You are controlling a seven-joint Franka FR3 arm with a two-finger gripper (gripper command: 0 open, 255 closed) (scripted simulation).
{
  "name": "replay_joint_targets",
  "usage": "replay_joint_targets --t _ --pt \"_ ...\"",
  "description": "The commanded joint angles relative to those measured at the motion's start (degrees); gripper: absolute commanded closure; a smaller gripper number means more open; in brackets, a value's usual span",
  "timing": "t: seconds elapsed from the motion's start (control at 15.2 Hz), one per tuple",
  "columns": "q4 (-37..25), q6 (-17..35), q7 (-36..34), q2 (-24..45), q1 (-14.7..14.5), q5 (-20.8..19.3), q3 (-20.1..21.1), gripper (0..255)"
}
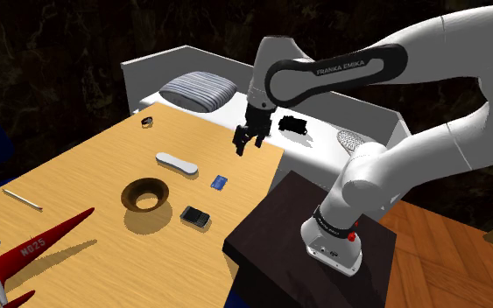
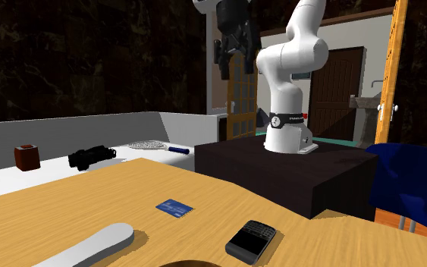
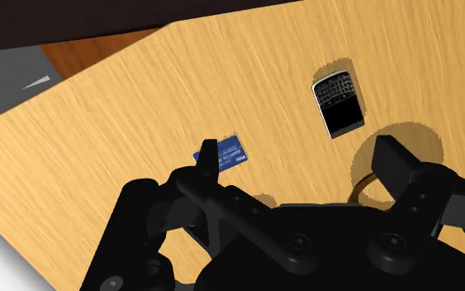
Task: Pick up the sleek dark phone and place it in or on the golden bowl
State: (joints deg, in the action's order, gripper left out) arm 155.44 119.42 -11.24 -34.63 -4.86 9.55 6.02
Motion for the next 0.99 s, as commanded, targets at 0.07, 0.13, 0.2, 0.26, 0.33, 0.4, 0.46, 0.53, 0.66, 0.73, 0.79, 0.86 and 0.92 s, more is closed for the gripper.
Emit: replay_joint_targets --t 0.07,0.13,0.2,0.26,0.33,0.4,0.46,0.53,0.66,0.73,0.79,0.86,0.92 --pt "1.53 7.40 -0.44 5.25 -1.07 0.76 1.91 0" --pt "2.00 9.85 -0.73 7.08 -1.49 1.02 2.63 0" --pt "2.37 12.31 -1.05 9.04 -1.89 1.23 3.34 0" --pt "2.65 14.78 -1.39 11.10 -2.25 1.39 4.07 0" --pt "2.83 17.27 -1.77 13.27 -2.57 1.47 4.80 0" --pt "2.92 19.75 -2.20 15.54 -2.85 1.47 5.53 0" --pt "2.90 22.22 -2.69 17.91 -3.08 1.35 6.27 0" --pt "2.80 24.67 -3.27 20.35 -3.25 1.09 7.00 0" --pt "2.29 29.49 -4.78 25.47 -3.42 0.00 8.43 0" --pt "1.90 31.83 -5.78 28.13 -3.43 -0.94 9.11 0" --pt "1.42 34.11 -7.01 30.83 -3.39 -2.20 9.72 0" --pt "0.85 36.32 -8.51 33.58 -3.36 -3.87 10.20 0" --pt "0.18 38.42 -10.32 36.37 -3.44 -5.98 10.46 0"
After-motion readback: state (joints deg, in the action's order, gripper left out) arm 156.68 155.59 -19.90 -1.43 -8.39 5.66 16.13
